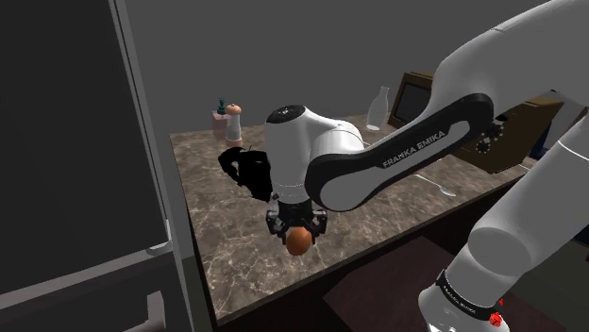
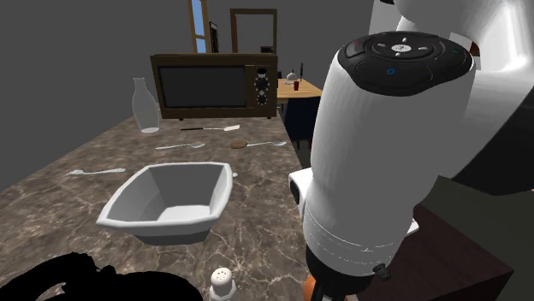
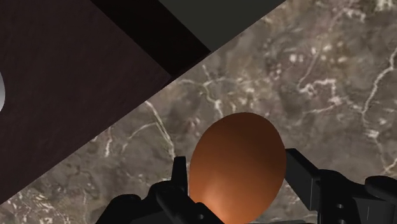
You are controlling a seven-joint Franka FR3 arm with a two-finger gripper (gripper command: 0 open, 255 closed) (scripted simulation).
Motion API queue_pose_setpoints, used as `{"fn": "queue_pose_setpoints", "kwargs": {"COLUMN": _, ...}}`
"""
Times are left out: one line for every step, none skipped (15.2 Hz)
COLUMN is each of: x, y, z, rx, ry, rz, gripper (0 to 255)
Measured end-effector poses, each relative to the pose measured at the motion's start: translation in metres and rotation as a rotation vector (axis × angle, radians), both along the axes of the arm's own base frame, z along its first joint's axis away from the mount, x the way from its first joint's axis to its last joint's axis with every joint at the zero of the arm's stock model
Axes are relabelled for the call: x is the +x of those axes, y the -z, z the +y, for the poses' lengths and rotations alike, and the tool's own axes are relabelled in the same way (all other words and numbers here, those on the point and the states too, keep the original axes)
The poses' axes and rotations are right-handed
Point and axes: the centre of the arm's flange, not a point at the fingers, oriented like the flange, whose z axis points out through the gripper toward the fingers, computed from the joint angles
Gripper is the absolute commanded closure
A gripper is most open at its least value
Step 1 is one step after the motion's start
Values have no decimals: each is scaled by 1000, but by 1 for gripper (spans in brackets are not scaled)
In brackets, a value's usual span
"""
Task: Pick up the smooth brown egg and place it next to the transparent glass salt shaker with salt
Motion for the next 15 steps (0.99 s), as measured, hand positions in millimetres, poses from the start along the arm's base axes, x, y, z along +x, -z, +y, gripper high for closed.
{"fn": "queue_pose_setpoints", "kwargs": {"x": 0, "y": 3, "z": 0, "rx": 0, "ry": 0, "rz": 0, "gripper": 255}}
{"fn": "queue_pose_setpoints", "kwargs": {"x": 0, "y": 4, "z": 0, "rx": 0, "ry": 0, "rz": 0, "gripper": 255}}
{"fn": "queue_pose_setpoints", "kwargs": {"x": 0, "y": 5, "z": 0, "rx": 0, "ry": 0, "rz": 0, "gripper": 255}}
{"fn": "queue_pose_setpoints", "kwargs": {"x": 0, "y": 5, "z": 0, "rx": 0, "ry": 0, "rz": 0, "gripper": 255}}
{"fn": "queue_pose_setpoints", "kwargs": {"x": 0, "y": 5, "z": 0, "rx": 1, "ry": 0, "rz": 0, "gripper": 255}}
{"fn": "queue_pose_setpoints", "kwargs": {"x": 0, "y": 5, "z": 0, "rx": 1, "ry": 0, "rz": 0, "gripper": 255}}
{"fn": "queue_pose_setpoints", "kwargs": {"x": 0, "y": 5, "z": 0, "rx": 1, "ry": 0, "rz": 0, "gripper": 255}}
{"fn": "queue_pose_setpoints", "kwargs": {"x": 0, "y": 5, "z": 0, "rx": 1, "ry": 0, "rz": 0, "gripper": 0}}
{"fn": "queue_pose_setpoints", "kwargs": {"x": 0, "y": 5, "z": 0, "rx": 1, "ry": 0, "rz": -1, "gripper": 0}}
{"fn": "queue_pose_setpoints", "kwargs": {"x": 0, "y": 5, "z": 0, "rx": 1, "ry": 0, "rz": -1, "gripper": 0}}
{"fn": "queue_pose_setpoints", "kwargs": {"x": 0, "y": 5, "z": 0, "rx": 1, "ry": 0, "rz": -1, "gripper": 0}}
{"fn": "queue_pose_setpoints", "kwargs": {"x": 0, "y": 5, "z": 0, "rx": 1, "ry": 0, "rz": -1, "gripper": 0}}
{"fn": "queue_pose_setpoints", "kwargs": {"x": 0, "y": 5, "z": 0, "rx": 1, "ry": 0, "rz": -1, "gripper": 0}}
{"fn": "queue_pose_setpoints", "kwargs": {"x": 0, "y": 5, "z": 0, "rx": 1, "ry": 0, "rz": -1, "gripper": 0}}
{"fn": "queue_pose_setpoints", "kwargs": {"x": 1, "y": -2, "z": 1, "rx": 1, "ry": 0, "rz": -1, "gripper": 0}}
